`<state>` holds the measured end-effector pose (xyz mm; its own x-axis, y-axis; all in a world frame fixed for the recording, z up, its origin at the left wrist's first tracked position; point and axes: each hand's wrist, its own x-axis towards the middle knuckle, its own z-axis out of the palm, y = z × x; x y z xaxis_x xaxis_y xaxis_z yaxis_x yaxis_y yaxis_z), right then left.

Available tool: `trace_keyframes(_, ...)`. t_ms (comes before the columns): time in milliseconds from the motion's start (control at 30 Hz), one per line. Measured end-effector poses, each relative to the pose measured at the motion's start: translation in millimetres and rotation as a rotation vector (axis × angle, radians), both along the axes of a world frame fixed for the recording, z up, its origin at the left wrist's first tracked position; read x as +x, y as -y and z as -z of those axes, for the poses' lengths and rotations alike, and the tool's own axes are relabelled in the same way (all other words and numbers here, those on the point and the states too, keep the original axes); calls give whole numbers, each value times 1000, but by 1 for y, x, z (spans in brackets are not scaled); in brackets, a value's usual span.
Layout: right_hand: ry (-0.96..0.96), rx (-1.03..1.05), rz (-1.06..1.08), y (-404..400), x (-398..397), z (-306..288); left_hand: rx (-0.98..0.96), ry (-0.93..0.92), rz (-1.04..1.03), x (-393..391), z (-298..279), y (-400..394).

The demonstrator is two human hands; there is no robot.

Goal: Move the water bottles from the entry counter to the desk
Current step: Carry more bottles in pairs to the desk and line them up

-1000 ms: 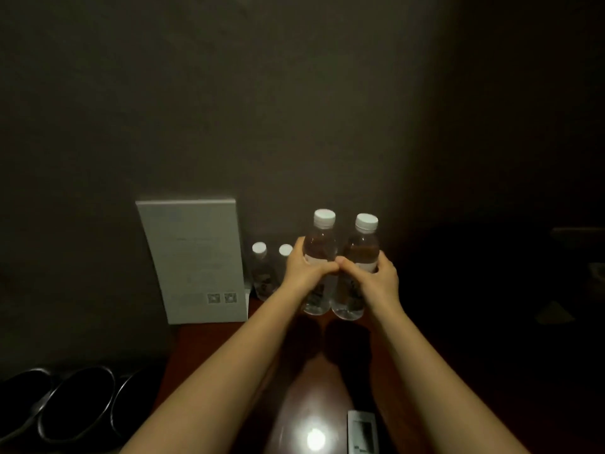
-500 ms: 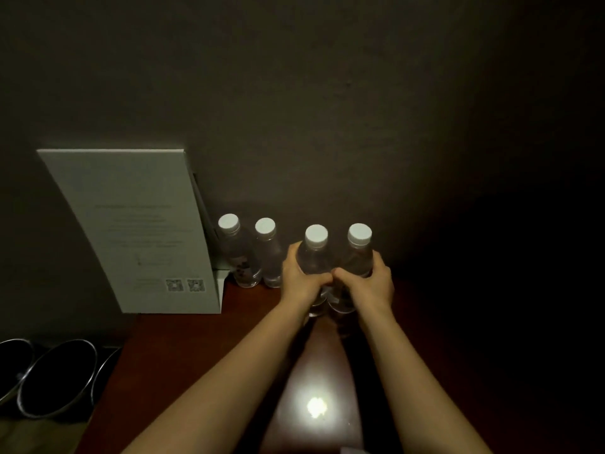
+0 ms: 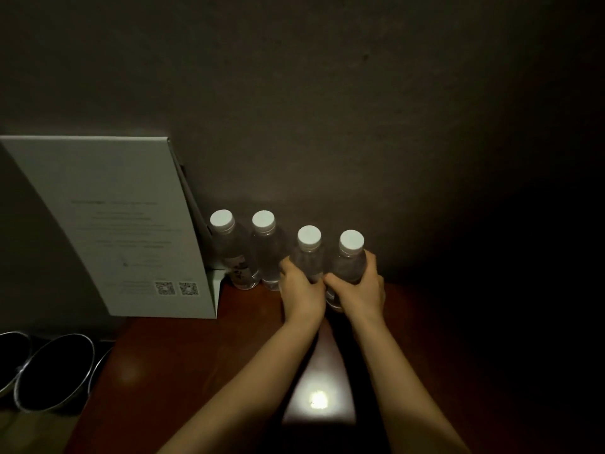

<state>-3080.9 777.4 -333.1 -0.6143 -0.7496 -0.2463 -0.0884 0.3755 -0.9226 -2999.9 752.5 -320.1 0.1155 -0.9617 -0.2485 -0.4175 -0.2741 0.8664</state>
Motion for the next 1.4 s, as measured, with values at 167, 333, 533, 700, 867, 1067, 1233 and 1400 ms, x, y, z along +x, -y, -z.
trace_keyframes(167,19,52,-9,-2,2,1,155,83,80,11,5,4)
trace_keyframes(333,25,148,-16,4,1,2,240,-39,-6,15,15,12)
trace_keyframes(533,-4,173,-21,8,2,7,191,-71,-111,15,22,15)
trace_keyframes(700,-16,182,5,18,0,6,209,-60,-114,11,23,22)
trace_keyframes(867,-24,151,54,23,2,8,226,-25,-113,9,26,22)
trace_keyframes(1067,-39,153,85,26,4,10,224,-47,-125,10,28,25)
trace_keyframes(1233,-44,181,82,27,4,9,245,-102,-130,13,30,24)
trace_keyframes(1400,54,212,153,25,4,7,270,-223,-132,26,28,17)
